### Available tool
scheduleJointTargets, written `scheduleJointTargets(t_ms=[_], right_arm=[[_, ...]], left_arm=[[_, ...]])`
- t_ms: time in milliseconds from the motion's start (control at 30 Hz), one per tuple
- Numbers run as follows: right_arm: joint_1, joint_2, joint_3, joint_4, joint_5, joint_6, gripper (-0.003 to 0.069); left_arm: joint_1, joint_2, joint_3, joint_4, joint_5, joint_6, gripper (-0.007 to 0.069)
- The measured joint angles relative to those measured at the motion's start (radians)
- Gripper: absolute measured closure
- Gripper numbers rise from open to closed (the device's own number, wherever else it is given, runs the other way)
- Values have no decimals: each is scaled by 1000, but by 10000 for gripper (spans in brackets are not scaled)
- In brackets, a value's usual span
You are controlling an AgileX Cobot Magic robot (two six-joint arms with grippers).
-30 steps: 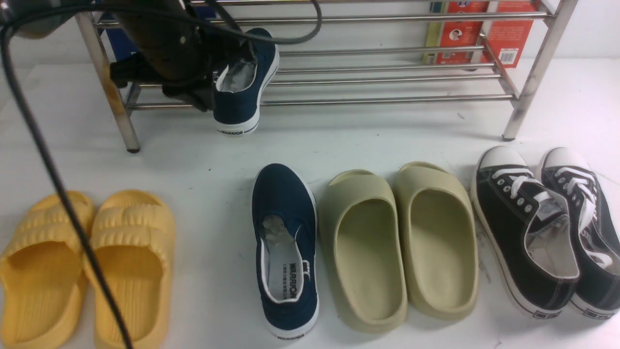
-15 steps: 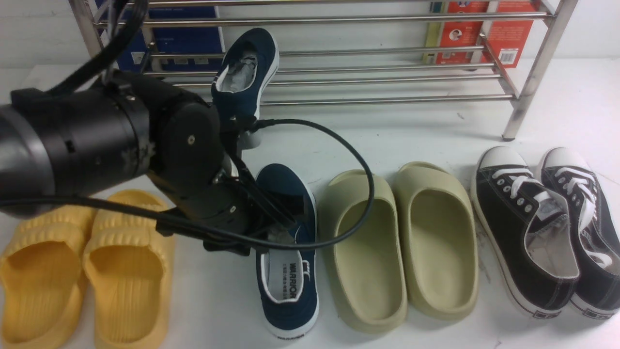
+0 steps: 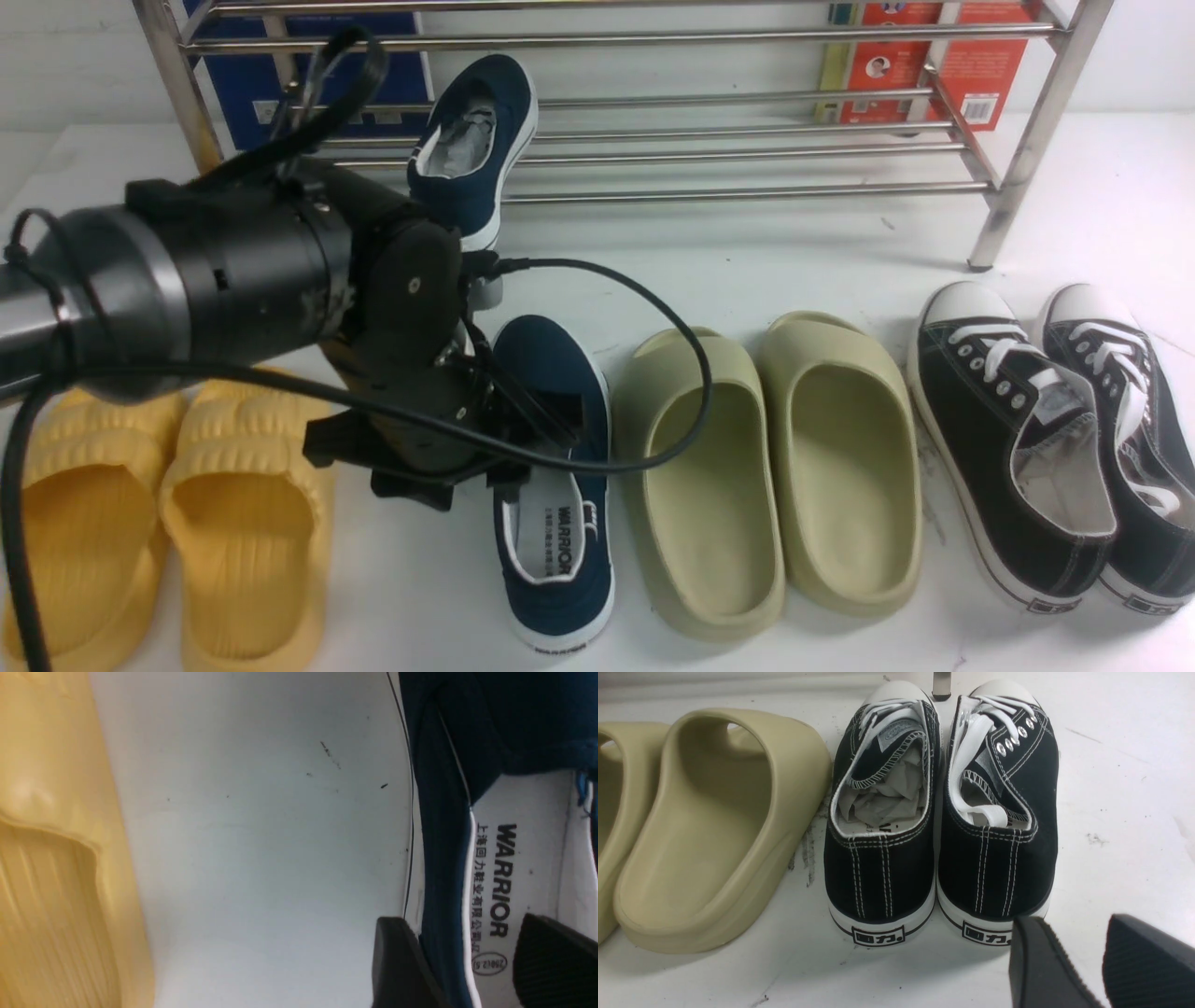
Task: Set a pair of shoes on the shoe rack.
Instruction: Use the left arm to grab the shoe closest to it
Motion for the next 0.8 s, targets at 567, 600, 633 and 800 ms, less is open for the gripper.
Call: scheduleJointTargets(t_ms=[567,600,633,800], right_arm=[[0,0,0,0,0,0,412],[0,0,0,0,0,0,412],[0,0,0,0,0,0,412],[0,0,0,0,0,0,412]], left_arm=[[0,180,0,-60,-56,1,371],[0,178,0,-64,-60,2,422],[-2,169,0,-66,-60,4,458],[-5,81,0,-69,-46,8,627]])
